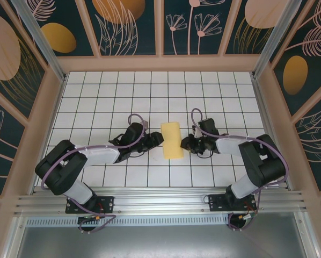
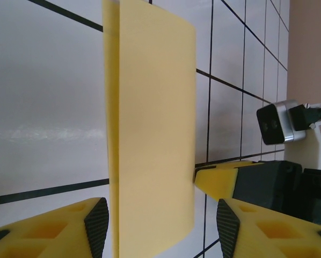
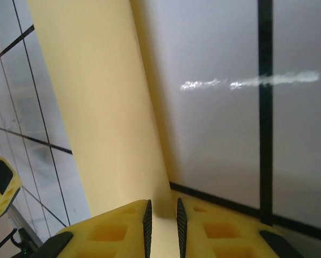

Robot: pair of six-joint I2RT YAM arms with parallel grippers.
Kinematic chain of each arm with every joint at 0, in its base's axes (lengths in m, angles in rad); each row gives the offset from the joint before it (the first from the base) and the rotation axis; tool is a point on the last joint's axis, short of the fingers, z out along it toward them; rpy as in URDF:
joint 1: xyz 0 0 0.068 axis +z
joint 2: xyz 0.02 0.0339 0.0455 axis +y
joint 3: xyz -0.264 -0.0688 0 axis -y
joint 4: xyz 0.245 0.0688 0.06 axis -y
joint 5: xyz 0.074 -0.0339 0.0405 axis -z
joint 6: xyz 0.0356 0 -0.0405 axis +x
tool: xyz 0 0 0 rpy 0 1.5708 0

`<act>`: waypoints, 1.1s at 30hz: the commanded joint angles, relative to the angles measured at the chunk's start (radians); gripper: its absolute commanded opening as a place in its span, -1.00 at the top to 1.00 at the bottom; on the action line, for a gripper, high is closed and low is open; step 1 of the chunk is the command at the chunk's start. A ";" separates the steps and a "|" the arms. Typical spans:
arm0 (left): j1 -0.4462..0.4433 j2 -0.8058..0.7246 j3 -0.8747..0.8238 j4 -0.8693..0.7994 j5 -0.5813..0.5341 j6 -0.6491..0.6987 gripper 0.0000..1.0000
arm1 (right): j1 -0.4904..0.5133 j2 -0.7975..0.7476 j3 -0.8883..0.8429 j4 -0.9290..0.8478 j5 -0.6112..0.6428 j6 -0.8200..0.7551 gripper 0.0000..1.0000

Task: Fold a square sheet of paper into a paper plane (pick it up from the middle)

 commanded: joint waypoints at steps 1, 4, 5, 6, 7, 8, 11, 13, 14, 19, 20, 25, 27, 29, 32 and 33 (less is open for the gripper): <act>0.006 0.017 0.005 0.058 0.022 -0.020 -0.17 | 0.014 -0.054 -0.033 0.041 -0.037 0.035 0.55; 0.006 0.025 0.009 0.062 0.030 -0.019 -0.17 | 0.025 -0.080 -0.055 0.055 -0.047 0.058 0.56; 0.007 0.028 0.010 0.065 0.035 -0.020 -0.17 | 0.033 -0.088 -0.063 0.065 -0.053 0.066 0.56; 0.006 0.030 0.008 0.066 0.036 -0.018 -0.17 | 0.039 -0.094 -0.070 0.073 -0.060 0.074 0.56; 0.007 0.031 0.009 0.064 0.037 -0.018 -0.17 | 0.045 -0.096 -0.072 0.069 -0.062 0.078 0.56; 0.006 0.031 0.009 0.061 0.038 -0.016 -0.17 | 0.052 -0.099 -0.072 0.056 -0.057 0.078 0.57; 0.006 0.032 0.009 0.058 0.039 -0.012 -0.18 | 0.065 -0.117 -0.082 0.049 -0.045 0.087 0.62; 0.007 0.034 0.011 0.051 0.042 -0.006 -0.18 | 0.067 -0.129 -0.091 0.059 -0.053 0.099 0.62; 0.007 0.037 0.014 0.047 0.044 -0.001 -0.18 | 0.068 -0.136 -0.096 0.063 -0.056 0.102 0.62; 0.006 0.042 0.026 0.025 0.058 0.017 -0.18 | 0.063 -0.191 -0.052 -0.115 0.108 0.050 0.35; 0.007 0.042 0.026 0.020 0.057 0.020 -0.18 | 0.059 -0.203 -0.042 -0.144 0.142 0.040 0.33; 0.007 0.069 0.044 0.017 0.069 0.019 -0.18 | 0.035 -0.186 -0.007 -0.073 0.069 0.030 0.45; 0.006 0.077 0.053 0.013 0.072 0.015 -0.18 | 0.034 -0.149 0.014 -0.043 0.037 0.036 0.52; 0.007 0.081 0.054 0.014 0.066 0.012 -0.18 | 0.035 -0.120 0.024 -0.028 0.026 0.036 0.52; 0.006 0.088 0.058 0.013 0.064 0.008 -0.18 | 0.033 -0.091 0.030 -0.013 0.026 0.034 0.54; 0.006 0.094 0.060 0.013 0.064 0.007 -0.18 | 0.033 -0.082 0.030 -0.005 0.022 0.034 0.56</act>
